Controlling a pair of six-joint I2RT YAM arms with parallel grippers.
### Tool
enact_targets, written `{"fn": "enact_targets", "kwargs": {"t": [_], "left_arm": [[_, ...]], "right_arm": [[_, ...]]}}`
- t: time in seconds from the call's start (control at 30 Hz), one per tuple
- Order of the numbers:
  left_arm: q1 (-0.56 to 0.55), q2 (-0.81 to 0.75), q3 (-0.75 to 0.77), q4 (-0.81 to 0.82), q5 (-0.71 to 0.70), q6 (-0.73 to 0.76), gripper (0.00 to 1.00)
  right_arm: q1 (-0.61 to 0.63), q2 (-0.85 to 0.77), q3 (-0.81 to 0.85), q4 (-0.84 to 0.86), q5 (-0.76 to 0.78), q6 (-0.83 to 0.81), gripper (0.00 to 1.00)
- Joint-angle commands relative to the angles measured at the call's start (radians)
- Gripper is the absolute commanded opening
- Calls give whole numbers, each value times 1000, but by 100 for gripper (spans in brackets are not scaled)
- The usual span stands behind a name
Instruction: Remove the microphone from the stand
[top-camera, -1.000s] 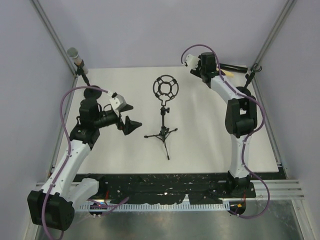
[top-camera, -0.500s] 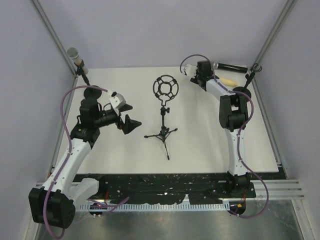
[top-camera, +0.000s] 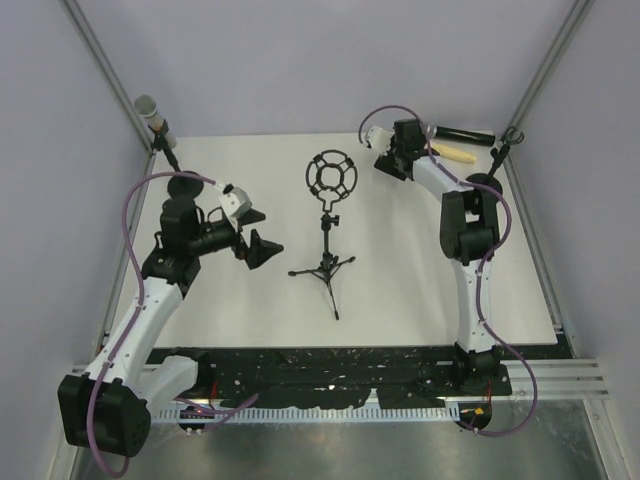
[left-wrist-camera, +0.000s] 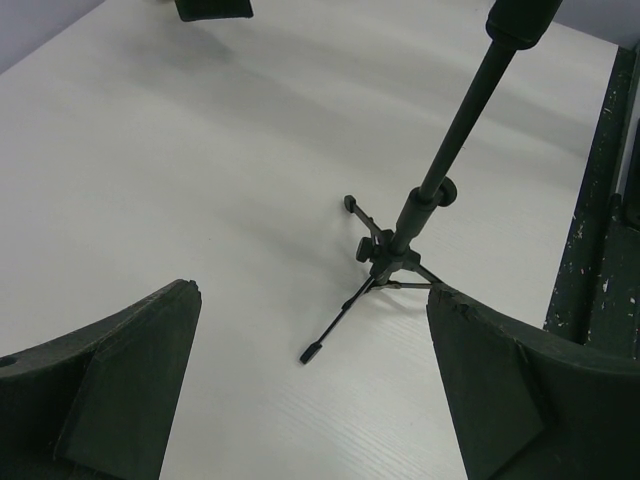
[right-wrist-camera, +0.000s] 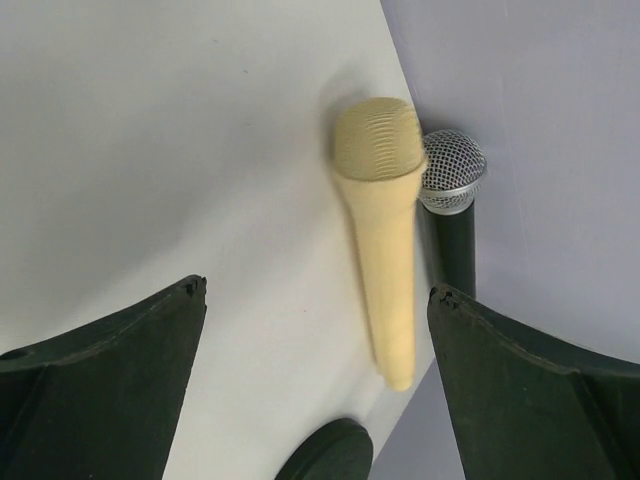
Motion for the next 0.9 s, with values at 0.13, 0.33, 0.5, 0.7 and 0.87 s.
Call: {"fn": "enact_targets", "kwargs": {"t": [0.13, 0.33, 0.5, 0.7, 0.87], "left_arm": [[5, -27, -52, 99, 52, -18, 100], [1, 10, -89, 229, 155, -47, 100], [-57, 51, -97, 257, 178, -11, 100], [-162, 131, -116, 405, 113, 60, 100], [-194, 281, -26, 459, 116, 74, 100]], "right_arm": [[17, -529, -147, -238, -407, 205, 95], [4, -932, -393, -390, -762, 184, 95], [4, -1118, -545, -510, -1058, 158, 95], [4, -1245, -799, -291, -1190, 479, 96], [10, -1192, -915, -119, -1290, 752, 100]]}}
